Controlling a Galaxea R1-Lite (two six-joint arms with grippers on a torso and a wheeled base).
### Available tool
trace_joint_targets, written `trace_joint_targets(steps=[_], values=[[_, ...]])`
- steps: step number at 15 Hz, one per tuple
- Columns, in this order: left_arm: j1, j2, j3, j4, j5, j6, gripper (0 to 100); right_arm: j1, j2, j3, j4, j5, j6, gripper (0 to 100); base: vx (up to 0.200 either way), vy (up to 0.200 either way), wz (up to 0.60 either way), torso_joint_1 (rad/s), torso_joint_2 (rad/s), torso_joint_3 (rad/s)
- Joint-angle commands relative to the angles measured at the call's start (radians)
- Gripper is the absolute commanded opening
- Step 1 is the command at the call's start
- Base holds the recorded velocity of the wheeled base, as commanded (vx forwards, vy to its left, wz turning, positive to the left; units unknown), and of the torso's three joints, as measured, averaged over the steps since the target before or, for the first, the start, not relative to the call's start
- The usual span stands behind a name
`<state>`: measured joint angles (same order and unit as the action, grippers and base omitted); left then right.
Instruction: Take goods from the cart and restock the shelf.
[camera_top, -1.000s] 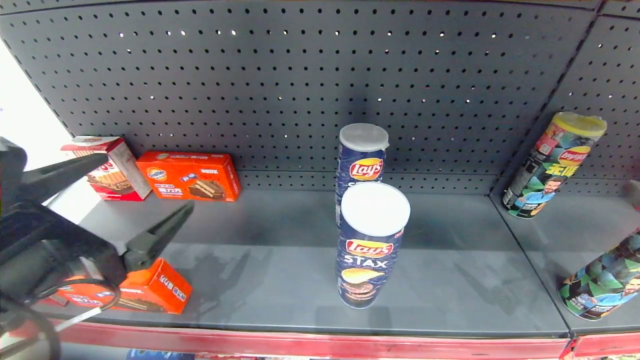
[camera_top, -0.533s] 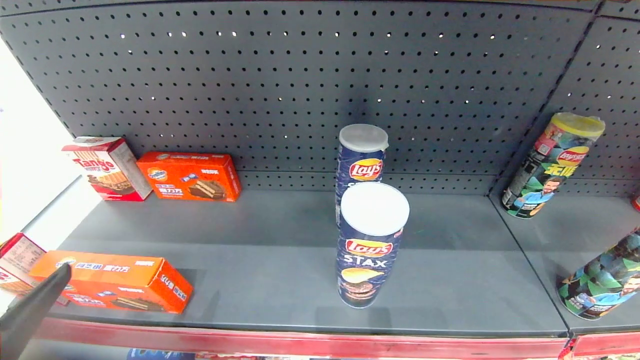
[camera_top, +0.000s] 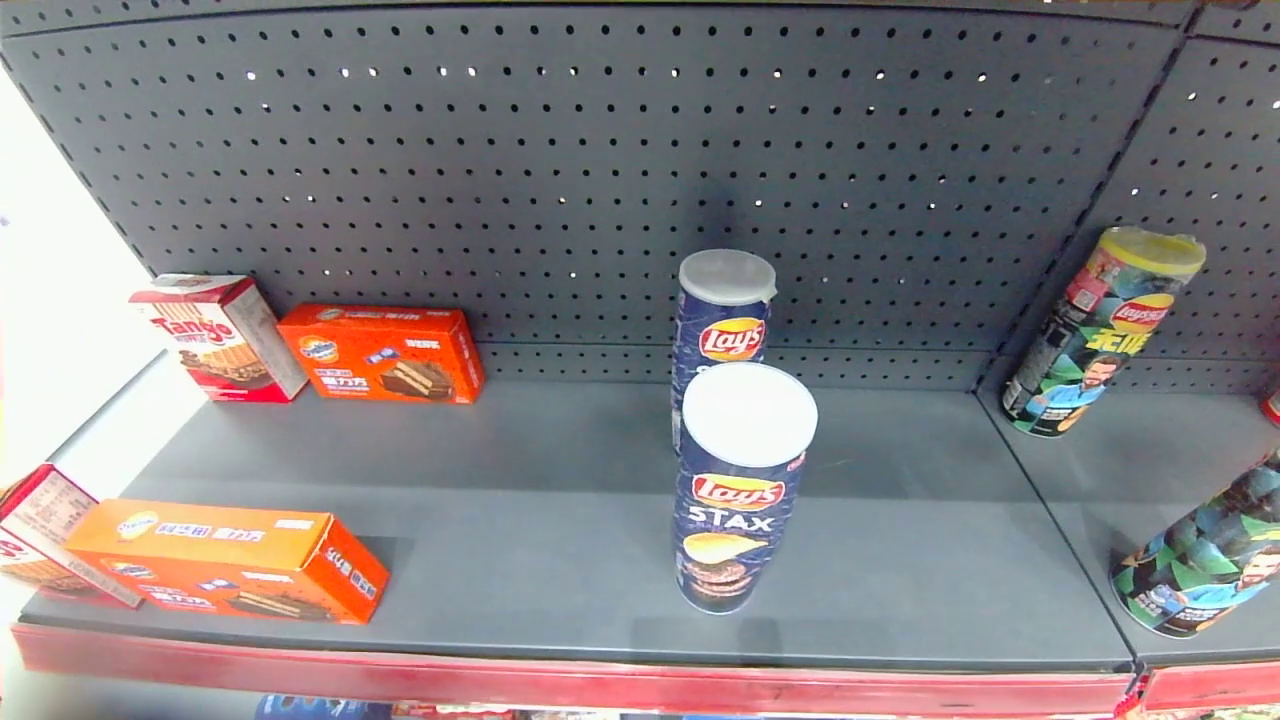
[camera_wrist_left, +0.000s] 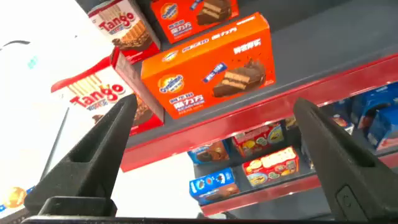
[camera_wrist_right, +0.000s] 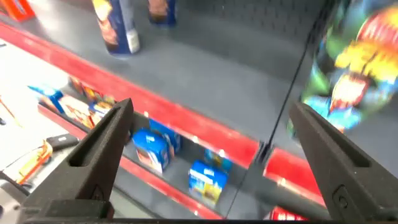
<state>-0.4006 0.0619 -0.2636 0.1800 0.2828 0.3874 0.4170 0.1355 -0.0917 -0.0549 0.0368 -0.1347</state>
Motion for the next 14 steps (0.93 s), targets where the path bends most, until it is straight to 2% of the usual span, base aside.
trace_joint_targets(steps=[1, 2, 4, 5, 6, 7, 8, 9, 10, 11, 13, 14], values=[[0.009, -0.062, 0.047, -0.001, -0.001, 0.016, 100, -0.058, -0.013, 0.059, 0.0, -0.002, 0.001, 100, 0.0, 0.0, 0.0, 0.0, 0.0, 0.0], [0.009, -0.062, 0.089, -0.005, -0.001, 0.039, 100, -0.132, 0.001, 0.084, 0.009, -0.003, 0.007, 100, 0.0, 0.0, 0.0, 0.0, 0.0, 0.0], [0.011, -0.062, 0.124, -0.007, 0.004, 0.039, 100, -0.254, 0.059, 0.073, 0.04, -0.005, 0.023, 100, 0.0, 0.0, 0.0, 0.0, 0.0, 0.0], [0.013, -0.062, 0.147, -0.005, 0.007, 0.039, 100, -0.454, 0.17, 0.072, 0.043, 0.003, 0.055, 100, 0.0, 0.0, 0.0, 0.0, 0.0, 0.0], [0.032, -0.062, 0.147, -0.005, 0.007, 0.036, 100, -0.567, 0.205, 0.073, 0.041, 0.014, 0.056, 100, 0.0, 0.0, 0.0, 0.0, 0.0, 0.0], [0.075, -0.053, 0.146, -0.004, 0.007, 0.03, 100, -0.63, 0.191, 0.073, 0.041, 0.04, 0.061, 100, 0.0, 0.0, 0.0, 0.0, 0.0, 0.0], [0.109, -0.036, 0.146, -0.002, 0.009, 0.022, 100, -0.639, 0.119, 0.072, 0.043, 0.08, 0.078, 100, 0.0, 0.0, 0.0, 0.0, 0.0, 0.0], [0.115, -0.025, 0.147, -0.004, 0.012, 0.018, 100, -0.638, 0.013, 0.07, 0.049, 0.114, 0.096, 100, 0.0, 0.0, 0.0, 0.0, 0.0, 0.0], [0.118, -0.014, 0.146, -0.004, 0.018, 0.018, 100, -0.638, -0.022, 0.067, 0.059, 0.138, 0.102, 100, 0.0, 0.0, 0.0, 0.0, 0.0, 0.0], [0.149, 0.022, 0.146, -0.002, 0.032, 0.018, 100, -0.636, -0.03, 0.061, 0.073, 0.198, 0.124, 100, 0.0, 0.0, 0.0, 0.0, 0.0, 0.0], [0.281, 0.088, 0.142, 0.003, 0.029, 0.007, 100, -0.635, 0.029, 0.059, 0.072, 0.322, 0.156, 100, 0.0, 0.0, 0.0, 0.0, 0.0, 0.0], [0.315, 0.098, 0.144, 0.001, 0.03, -0.013, 100, -0.626, 0.049, 0.059, 0.072, 0.331, 0.153, 100, 0.0, 0.0, 0.0, 0.0, 0.0, 0.0]])
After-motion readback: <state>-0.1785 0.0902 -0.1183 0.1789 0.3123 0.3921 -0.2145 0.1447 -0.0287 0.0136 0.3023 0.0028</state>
